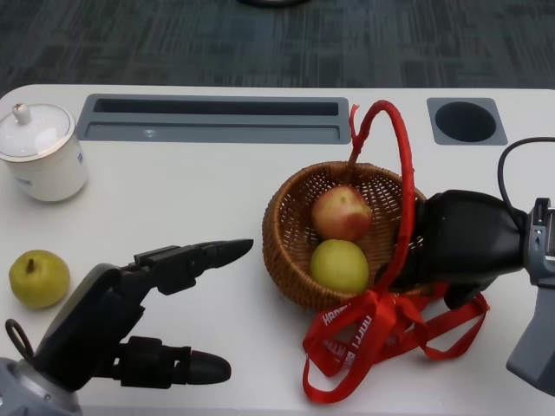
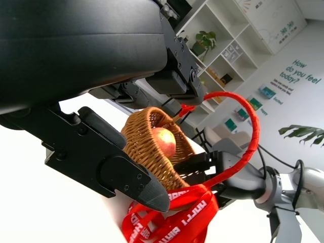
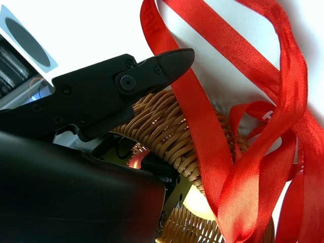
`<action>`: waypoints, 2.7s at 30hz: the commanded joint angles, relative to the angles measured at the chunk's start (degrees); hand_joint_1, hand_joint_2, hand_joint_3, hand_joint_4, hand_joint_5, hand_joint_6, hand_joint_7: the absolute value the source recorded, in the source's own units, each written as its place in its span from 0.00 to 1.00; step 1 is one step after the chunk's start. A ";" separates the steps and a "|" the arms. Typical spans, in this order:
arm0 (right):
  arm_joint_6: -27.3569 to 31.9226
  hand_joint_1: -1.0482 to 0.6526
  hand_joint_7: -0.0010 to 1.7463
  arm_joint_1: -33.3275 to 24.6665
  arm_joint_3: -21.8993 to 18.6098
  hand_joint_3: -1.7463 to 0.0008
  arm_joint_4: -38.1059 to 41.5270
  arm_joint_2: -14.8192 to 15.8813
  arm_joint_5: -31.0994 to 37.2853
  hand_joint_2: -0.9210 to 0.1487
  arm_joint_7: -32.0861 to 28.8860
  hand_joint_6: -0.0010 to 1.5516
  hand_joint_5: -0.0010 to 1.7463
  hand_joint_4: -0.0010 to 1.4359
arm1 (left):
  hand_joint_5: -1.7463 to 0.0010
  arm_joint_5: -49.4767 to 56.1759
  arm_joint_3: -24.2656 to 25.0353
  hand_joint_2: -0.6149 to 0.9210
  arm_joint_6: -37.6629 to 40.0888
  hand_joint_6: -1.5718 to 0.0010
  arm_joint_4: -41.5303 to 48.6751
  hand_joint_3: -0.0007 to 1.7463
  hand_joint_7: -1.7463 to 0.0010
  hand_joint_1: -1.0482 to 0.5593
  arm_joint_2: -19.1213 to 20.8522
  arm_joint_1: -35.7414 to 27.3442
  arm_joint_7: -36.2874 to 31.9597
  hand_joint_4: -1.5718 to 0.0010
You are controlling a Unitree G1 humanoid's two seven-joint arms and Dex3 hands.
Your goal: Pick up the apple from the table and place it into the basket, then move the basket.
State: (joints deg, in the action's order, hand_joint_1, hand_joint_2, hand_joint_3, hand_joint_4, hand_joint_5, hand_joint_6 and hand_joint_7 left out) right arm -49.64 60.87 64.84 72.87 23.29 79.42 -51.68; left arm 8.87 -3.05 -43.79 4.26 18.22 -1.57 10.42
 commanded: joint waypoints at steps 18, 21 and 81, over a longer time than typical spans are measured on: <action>-4.96 0.55 0.01 4.33 -5.35 1.00 0.88 -2.47 -8.61 0.17 5.27 0.63 0.02 0.72 | 0.99 -0.18 2.75 0.85 -2.71 0.61 0.23 0.00 0.99 0.33 -1.78 -0.63 -2.06 0.60; -5.12 0.54 0.01 4.21 -6.28 1.00 0.81 -2.31 -9.59 0.16 6.56 0.64 0.01 0.72 | 0.99 0.01 3.21 0.85 -3.37 0.60 0.57 0.00 0.99 0.33 -1.99 -0.45 -2.49 0.60; 41.51 0.42 0.00 1.32 -35.36 0.99 7.76 -6.37 -34.55 0.01 46.82 0.63 0.00 0.70 | 1.00 -1.91 12.83 0.85 -13.70 0.56 -3.06 0.00 1.00 0.31 -0.99 -18.91 -4.89 0.56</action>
State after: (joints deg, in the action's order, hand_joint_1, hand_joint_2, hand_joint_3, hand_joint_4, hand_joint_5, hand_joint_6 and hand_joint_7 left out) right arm -9.75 60.78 30.50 80.21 16.52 45.85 -5.34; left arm 7.94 9.27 -57.21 1.91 16.61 -19.52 5.53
